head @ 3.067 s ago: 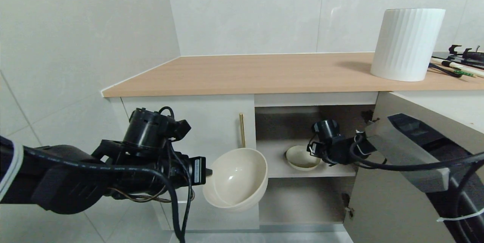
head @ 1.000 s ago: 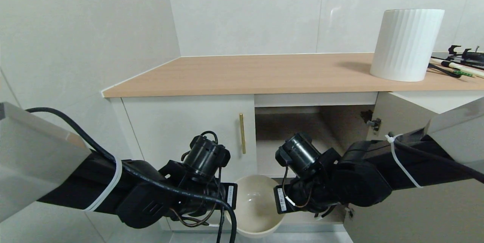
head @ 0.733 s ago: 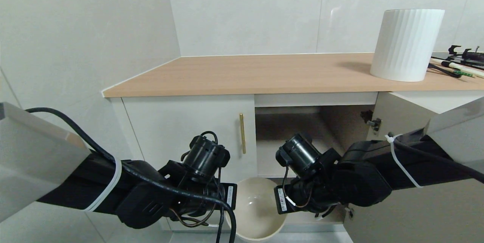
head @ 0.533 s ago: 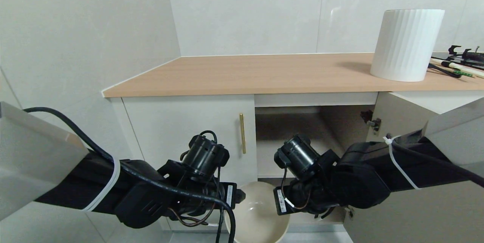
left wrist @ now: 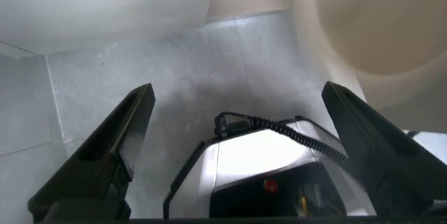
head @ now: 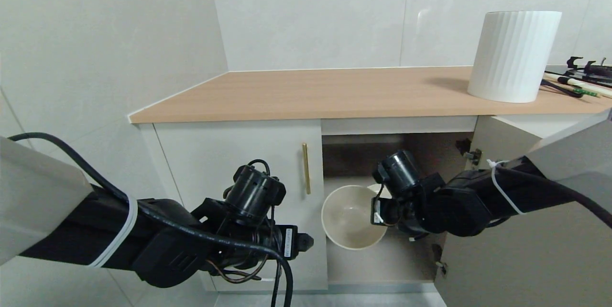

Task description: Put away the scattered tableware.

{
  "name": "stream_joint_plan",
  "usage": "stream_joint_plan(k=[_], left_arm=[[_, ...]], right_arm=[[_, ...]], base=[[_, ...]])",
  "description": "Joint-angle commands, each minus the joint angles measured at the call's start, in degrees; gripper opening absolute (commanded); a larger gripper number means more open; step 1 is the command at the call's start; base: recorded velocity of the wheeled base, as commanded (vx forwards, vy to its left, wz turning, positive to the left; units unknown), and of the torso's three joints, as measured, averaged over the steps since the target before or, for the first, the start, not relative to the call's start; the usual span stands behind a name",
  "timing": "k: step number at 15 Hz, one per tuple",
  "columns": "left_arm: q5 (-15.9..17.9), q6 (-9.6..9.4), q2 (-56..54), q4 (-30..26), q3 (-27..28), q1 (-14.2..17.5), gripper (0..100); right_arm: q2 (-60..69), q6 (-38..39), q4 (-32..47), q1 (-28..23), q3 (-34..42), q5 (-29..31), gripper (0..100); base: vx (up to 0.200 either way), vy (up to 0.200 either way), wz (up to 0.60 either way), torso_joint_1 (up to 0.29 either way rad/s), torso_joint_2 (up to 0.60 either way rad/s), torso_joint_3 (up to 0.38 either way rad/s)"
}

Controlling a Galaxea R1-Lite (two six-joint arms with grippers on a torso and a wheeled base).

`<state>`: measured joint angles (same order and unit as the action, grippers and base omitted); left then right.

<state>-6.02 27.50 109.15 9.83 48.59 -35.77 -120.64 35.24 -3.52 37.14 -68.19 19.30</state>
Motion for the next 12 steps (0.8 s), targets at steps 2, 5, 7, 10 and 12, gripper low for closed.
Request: stream_joint_plan(k=[2,5,7,10,12], left_arm=[[0.0,0.01,-0.3,0.0,0.0,0.0,100],[0.0,0.01,-0.3,0.0,0.0,0.0,100],[0.0,0.01,-0.3,0.0,0.0,0.0,100],[-0.1,0.01,-0.3,0.0,0.0,0.0,100],[-0.1,0.36,-0.3,1.0,0.0,0.0,100]], right_arm=[[-5.0,0.8,-6.8,-5.2,-0.5,0.1,0],[-8.8,0.4,-13.2,-8.8,-1.1,0.3,0],[-13.3,0.4,-13.9,-12.4,-5.8,0.3,0],[-16.4,0.3,-13.6,-14.7,-10.0,0.2,0],[-19.2,0.3,-13.4,-16.1,-13.5,0.2,0]], base=[[0.000,0.000,0.00,0.000,0.00,0.000],[0.000,0.000,0.00,0.000,0.00,0.000],[0.000,0.000,0.00,0.000,0.00,0.000],[0.000,0.000,0.00,0.000,0.00,0.000],[0.000,0.000,0.00,0.000,0.00,0.000]])
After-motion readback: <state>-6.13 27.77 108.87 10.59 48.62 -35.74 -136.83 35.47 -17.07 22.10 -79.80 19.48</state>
